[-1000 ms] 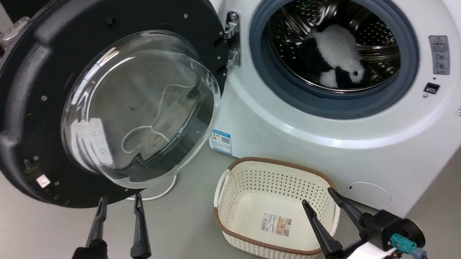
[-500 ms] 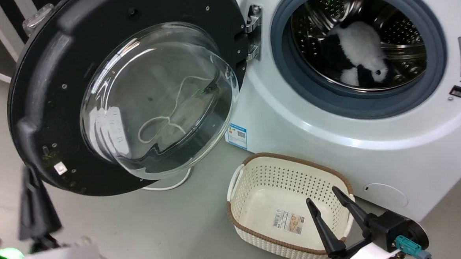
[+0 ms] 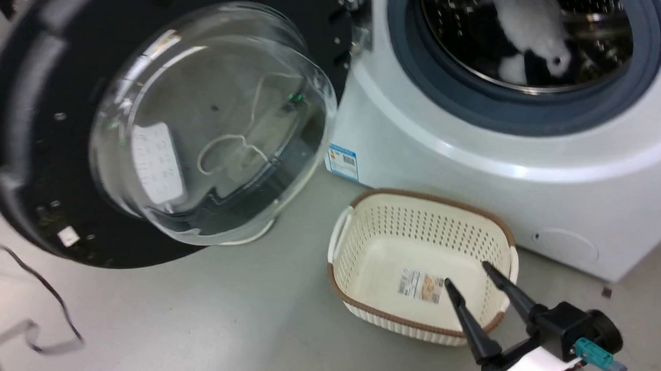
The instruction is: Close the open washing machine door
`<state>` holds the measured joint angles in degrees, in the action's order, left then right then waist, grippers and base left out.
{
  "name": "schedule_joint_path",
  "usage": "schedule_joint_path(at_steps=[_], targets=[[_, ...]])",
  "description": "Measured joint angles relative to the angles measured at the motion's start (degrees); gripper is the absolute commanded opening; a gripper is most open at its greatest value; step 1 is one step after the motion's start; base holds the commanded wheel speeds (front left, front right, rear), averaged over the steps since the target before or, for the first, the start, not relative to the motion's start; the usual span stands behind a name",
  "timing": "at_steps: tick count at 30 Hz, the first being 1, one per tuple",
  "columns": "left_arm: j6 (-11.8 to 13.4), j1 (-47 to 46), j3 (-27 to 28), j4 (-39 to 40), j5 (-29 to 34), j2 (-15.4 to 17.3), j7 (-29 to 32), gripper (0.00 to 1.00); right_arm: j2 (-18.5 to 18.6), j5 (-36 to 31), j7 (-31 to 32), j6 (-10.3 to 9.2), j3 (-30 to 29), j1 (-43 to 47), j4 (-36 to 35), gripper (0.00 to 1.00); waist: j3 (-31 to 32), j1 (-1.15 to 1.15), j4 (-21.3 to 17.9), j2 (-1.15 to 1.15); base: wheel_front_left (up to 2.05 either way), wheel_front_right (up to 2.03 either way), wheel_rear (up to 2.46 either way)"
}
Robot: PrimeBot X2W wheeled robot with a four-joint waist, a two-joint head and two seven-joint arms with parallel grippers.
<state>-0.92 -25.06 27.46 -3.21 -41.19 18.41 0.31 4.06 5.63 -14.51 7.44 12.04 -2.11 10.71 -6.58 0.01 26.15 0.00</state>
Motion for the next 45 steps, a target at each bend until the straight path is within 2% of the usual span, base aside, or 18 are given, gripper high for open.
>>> schedule_joint_path(at_steps=[2,3,5,11,15,19,23,27,32,37,38,42,45], targets=[[0.92,-2.98,0.69,-5.06,-3.04,2.44,5.25,0.0,0.62,0.0,-0.09,0.0,0.19,-0.37,-0.02,1.0,-0.98,0.01,-0.71,0.0,0.0,0.0,0.0],[2.48,-6.7,1.19,-12.32,-6.43,5.06,12.12,0.0,1.55,0.04,-0.07,0.0,0.22,-0.79,-0.1,1.0,-2.19,0.0,-1.96,0.0,0.0,0.0,0.0],[3.64,-8.87,1.53,-16.9,-9.05,6.22,16.68,0.0,1.96,0.27,-0.05,0.0,0.35,-1.05,-0.12,1.0,-2.87,0.01,-2.76,0.0,0.0,0.0,0.0],[6.34,-11.77,4.33,-26.41,-12.69,10.46,23.15,0.0,2.89,0.49,0.09,0.0,1.2,-2.78,-0.49,1.0,-4.52,0.01,-5.29,0.0,0.0,0.0,0.0],[5.83,-12.4,5.63,-29.69,-17.12,10.78,29.02,0.0,3.11,0.51,0.1,0.0,0.92,-3.11,-0.65,1.0,-5.17,0.0,-6.63,0.0,0.0,0.0,0.0],[3.37,-12.23,6.68,-29.52,-21.36,10.87,34.85,0.0,3.3,0.75,0.09,0.0,0.64,-3.1,-0.53,1.0,-4.91,0.0,-6.96,0.0,0.0,0.0,0.0],[1.76,-9.5,6.0,-27.59,-22.19,10.89,39.09,0.0,2.99,0.85,0.09,0.0,0.65,-3.03,-0.01,1.0,-3.76,-0.01,-7.09,0.0,0.0,0.0,0.0],[0.69,-6.44,5.77,-24.19,-25.36,9.47,45.09,0.0,2.18,0.85,0.09,0.0,0.68,-2.99,0.59,1.0,-2.08,-0.01,-7.06,0.0,0.0,0.0,0.0],[-0.75,-1.32,4.78,-17.2,-30.15,5.03,52.65,0.0,1.16,0.85,0.02,0.0,0.49,-2.49,1.8,1.0,0.7,-0.01,-6.99,0.0,0.0,0.0,0.0],[-0.58,4.51,2.55,-9.04,-33.48,-1.03,58.07,0.0,0.38,0.87,-0.01,0.0,-0.47,-1.32,2.97,1.0,4.0,-0.01,-6.95,0.0,0.0,0.0,0.0],[0.58,11.35,-0.14,-0.86,-35.49,-7.98,60.68,0.0,-0.34,0.8,-0.22,0.0,-1.74,-0.55,3.2,1.0,6.41,-0.02,-7.69,0.0,0.0,0.0,0.0],[1.26,17.21,-2.87,4.36,-37.23,-13.0,62.21,0.0,-0.56,-0.01,-0.22,0.0,-2.56,-0.44,3.12,1.0,6.88,-0.01,-9.68,0.0,0.0,0.0,0.0],[1.67,21.07,-5.55,6.91,-39.68,-14.79,61.9,0.0,-0.59,-0.43,-0.22,0.0,-3.23,-0.47,2.9,1.0,6.64,-0.02,-11.68,0.0,0.0,0.0,0.0]])
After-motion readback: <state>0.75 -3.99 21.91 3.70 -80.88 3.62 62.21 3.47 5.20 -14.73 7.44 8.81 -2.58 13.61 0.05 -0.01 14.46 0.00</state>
